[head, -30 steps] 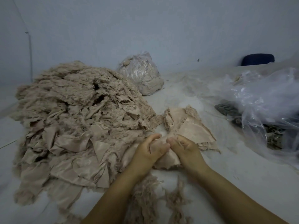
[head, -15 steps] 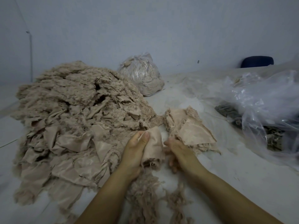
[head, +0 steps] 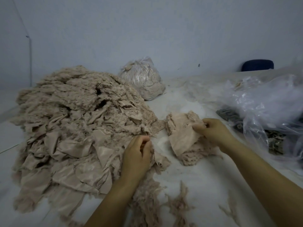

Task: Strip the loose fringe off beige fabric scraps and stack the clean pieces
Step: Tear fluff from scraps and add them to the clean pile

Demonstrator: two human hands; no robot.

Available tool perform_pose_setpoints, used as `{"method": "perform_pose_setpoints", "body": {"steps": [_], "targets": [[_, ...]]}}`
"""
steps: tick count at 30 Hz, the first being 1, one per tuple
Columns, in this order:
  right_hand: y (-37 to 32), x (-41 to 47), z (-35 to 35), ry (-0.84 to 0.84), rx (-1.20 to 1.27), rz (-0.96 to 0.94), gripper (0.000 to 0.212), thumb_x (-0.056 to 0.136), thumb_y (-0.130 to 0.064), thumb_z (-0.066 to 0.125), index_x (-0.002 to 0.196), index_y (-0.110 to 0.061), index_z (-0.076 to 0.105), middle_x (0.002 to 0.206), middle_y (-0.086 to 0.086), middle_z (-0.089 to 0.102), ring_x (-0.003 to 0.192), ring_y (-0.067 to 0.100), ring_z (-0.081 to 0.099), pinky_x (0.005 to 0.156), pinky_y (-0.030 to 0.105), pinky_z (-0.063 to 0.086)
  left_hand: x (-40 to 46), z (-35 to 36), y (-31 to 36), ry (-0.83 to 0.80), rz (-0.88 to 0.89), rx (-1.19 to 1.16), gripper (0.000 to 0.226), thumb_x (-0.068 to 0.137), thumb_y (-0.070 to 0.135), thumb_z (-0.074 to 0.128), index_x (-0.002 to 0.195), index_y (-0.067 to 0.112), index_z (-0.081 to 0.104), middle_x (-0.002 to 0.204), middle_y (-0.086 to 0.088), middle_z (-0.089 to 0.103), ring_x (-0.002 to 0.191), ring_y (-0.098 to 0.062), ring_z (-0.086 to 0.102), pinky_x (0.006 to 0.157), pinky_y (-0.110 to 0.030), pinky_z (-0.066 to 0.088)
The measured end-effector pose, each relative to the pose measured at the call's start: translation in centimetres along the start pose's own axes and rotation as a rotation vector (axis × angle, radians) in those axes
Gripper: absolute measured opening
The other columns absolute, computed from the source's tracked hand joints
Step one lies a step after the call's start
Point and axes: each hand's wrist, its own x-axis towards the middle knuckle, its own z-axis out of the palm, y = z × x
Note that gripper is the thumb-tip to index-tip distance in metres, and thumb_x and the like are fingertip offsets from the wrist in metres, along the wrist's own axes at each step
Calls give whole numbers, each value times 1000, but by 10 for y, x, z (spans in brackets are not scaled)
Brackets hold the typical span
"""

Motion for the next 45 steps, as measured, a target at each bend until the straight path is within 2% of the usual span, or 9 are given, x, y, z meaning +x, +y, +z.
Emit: {"method": "perform_pose_setpoints", "body": {"steps": [5, 9, 16, 21, 28, 32, 37, 40, 45], "targets": [[17, 4, -1, 10, -103, 21, 36, 87, -27, 63, 58, -17, 43, 58, 2, 49, 59, 20, 49, 59, 34, 44, 3, -1, -10, -197, 15, 337, 25, 93, 27, 52, 116, 16, 57, 112, 3, 51, 105, -16, 49, 87, -27, 38], [8, -4, 9, 53, 77, -127, 36, 89, -28, 63, 59, -21, 44, 56, -8, 44, 56, 12, 42, 54, 27, 36, 0, -1, -13, -398, 6, 409, 9, 87, 25, 51, 84, 17, 52, 91, 1, 48, 91, -17, 47, 68, -26, 31], [-22, 5, 4, 60, 605, -98, 17, 92, -11, 61, 87, -26, 66, 83, 0, 63, 72, 12, 59, 61, 21, 51, 2, 0, -11, -265, -3, 224, 10, 92, 13, 51, 88, 8, 59, 91, -2, 49, 80, -15, 47, 62, -21, 31], [26, -3, 6, 124, 32, 37, 19, 89, -16, 61, 108, -19, 62, 102, 4, 64, 75, 15, 58, 63, 26, 48, 2, 1, -5, -87, 54, 102, 4, 84, 5, 60, 82, 3, 62, 93, -1, 49, 89, -16, 45, 68, -1, 33], [14, -19, 19, 317, -327, -193, 28, 91, -17, 59, 118, -12, 59, 115, 12, 57, 109, 29, 49, 87, 31, 33, -4, -2, -5, -342, 82, -40, 22, 77, 14, 59, 60, 26, 50, 63, 10, 54, 61, -4, 47, 57, -21, 37], [-17, -57, 49, -112, -44, -196, 13, 96, -37, 50, 86, -37, 58, 77, -17, 61, 70, -4, 58, 65, 16, 40, 4, -6, 1, -194, -163, -485, 40, 89, -2, 52, 56, 18, 43, 43, 5, 42, 37, -8, 36, 44, -25, 33], [-24, -75, 75, -395, 228, 146, 32, 99, -45, 41, 97, -18, 58, 80, 6, 59, 51, 14, 63, 44, 25, 50, 1, -16, 4, -396, -139, -759, 21, 66, 8, 63, 56, 7, 45, 76, -10, 66, 42, -20, 38, 42, -24, 33], [-25, -77, 77, -529, 551, 420, 38, 95, -38, 55, 99, -2, 67, 74, 15, 57, 60, 23, 56, 49, 29, 47, 1, -18, -2, -524, -158, -837, 20, 57, 20, 66, 52, 12, 48, 80, -6, 65, 44, -20, 43, 44, -20, 37], [-16, -77, 80, -438, 728, 308, 13, 94, -8, 56, 83, -2, 58, 79, 12, 61, 67, 18, 54, 63, 27, 46, 5, -19, -4, -691, -220, -969, 31, 73, 37, 69, 74, 10, 55, 74, -13, 64, 68, -22, 63, 61, -28, 52]]}}
